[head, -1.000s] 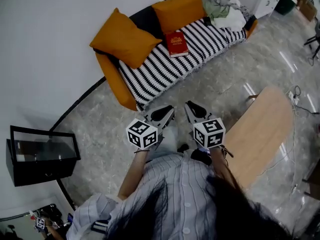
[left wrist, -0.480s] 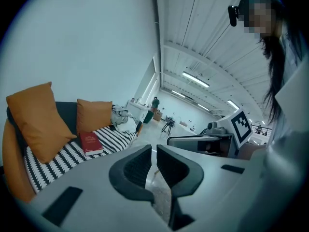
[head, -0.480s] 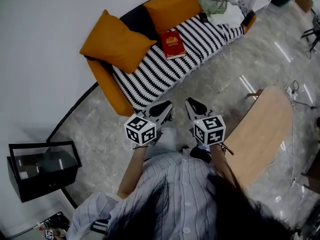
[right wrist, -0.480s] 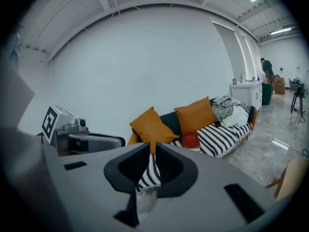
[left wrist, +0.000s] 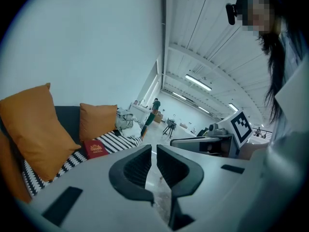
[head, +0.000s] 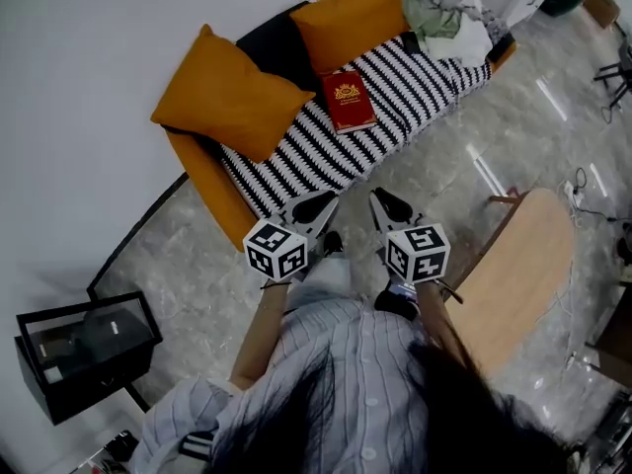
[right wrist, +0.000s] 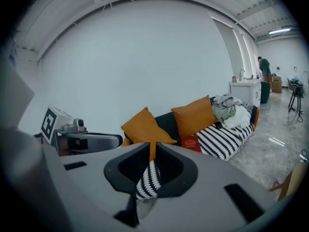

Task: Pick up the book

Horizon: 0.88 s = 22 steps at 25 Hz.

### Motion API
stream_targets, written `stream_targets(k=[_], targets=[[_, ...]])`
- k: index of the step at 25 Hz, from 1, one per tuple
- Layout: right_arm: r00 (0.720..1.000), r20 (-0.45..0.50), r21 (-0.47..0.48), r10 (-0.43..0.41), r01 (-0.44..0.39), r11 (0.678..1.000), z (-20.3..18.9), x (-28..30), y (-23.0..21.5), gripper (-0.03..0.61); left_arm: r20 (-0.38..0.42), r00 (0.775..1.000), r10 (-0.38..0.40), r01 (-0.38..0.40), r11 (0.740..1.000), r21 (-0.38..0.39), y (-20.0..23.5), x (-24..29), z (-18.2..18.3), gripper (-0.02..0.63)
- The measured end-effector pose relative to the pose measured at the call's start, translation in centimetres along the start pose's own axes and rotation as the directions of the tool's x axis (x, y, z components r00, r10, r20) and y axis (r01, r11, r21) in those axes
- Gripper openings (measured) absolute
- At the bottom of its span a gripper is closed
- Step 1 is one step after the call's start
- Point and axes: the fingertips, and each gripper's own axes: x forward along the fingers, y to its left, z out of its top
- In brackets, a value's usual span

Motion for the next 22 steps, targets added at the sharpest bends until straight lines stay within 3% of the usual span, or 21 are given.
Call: stream_targets(k=[9,22], targets=[[0.998,0.002,0.009,-0.062,0.062,0.998,2.9,5.4,-0.5,0.048,-0.003,0.999,-0.05,0.05,0.999,0.005,5.9,1.5,3.2,0.023],[0.997,-0.023,0.015,-0.078,0.079,0.997,3.4,7.5,-0.5,0.049,-0.003,0.998,-0.064,0.064,0.997,-0.04,8.3,1.5,2.9,0.023]])
